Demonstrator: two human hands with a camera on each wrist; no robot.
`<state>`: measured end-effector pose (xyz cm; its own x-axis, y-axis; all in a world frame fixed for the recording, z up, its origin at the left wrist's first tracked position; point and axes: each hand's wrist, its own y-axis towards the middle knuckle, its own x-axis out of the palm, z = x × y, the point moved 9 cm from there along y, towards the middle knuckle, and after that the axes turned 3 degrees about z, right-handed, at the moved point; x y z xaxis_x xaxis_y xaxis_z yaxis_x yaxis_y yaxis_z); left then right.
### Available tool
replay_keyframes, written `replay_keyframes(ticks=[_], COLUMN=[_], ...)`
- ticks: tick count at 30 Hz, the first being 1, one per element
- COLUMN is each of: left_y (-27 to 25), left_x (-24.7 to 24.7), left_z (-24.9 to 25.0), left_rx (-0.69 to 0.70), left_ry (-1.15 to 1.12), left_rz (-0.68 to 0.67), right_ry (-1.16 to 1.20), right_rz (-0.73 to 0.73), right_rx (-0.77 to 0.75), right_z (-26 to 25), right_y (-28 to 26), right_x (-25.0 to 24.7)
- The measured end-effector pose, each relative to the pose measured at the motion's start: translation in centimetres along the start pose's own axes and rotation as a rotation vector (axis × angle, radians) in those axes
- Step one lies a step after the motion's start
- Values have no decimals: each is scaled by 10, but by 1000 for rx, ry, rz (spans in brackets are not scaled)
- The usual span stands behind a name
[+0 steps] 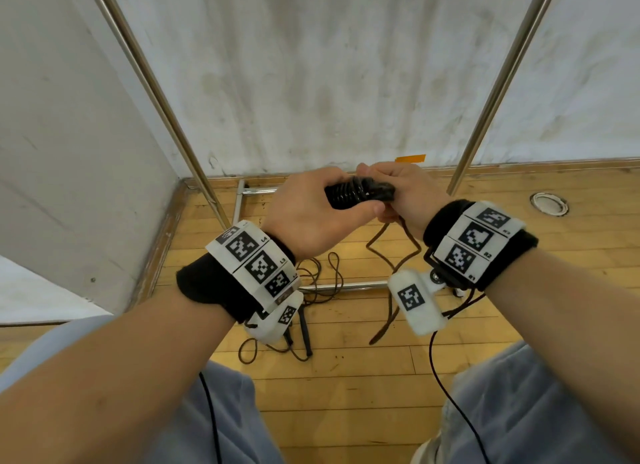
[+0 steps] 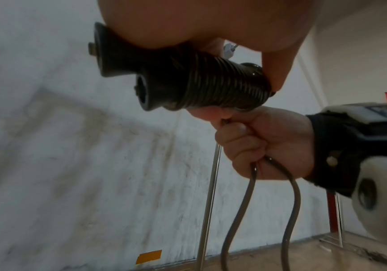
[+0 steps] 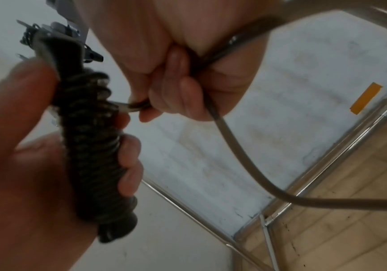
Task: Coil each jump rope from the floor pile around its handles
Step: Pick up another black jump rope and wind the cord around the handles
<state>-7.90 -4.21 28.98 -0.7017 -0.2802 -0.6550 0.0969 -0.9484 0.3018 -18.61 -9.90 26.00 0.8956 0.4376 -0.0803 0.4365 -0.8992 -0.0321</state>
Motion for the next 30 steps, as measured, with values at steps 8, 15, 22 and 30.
replay_keyframes(ticks=[8,15,22,30], left_y=[13,21,24,26], left_x=[-5,-4,7,-6], left_z=[-25,-33,-36,-44], left_rx=[-153,-197,-116,-21], left_ry=[-19,-41,-3,288], left_rz=[71,51,-163,12], right_ry=[-71,-523,-573,-517], right_rz=[70,10,5,-8], right_rx=[90,-125,-67,-6], right_z=[19,1,9,10], right_y=[-2,-7,-7,-8], right_x=[19,29,23,27])
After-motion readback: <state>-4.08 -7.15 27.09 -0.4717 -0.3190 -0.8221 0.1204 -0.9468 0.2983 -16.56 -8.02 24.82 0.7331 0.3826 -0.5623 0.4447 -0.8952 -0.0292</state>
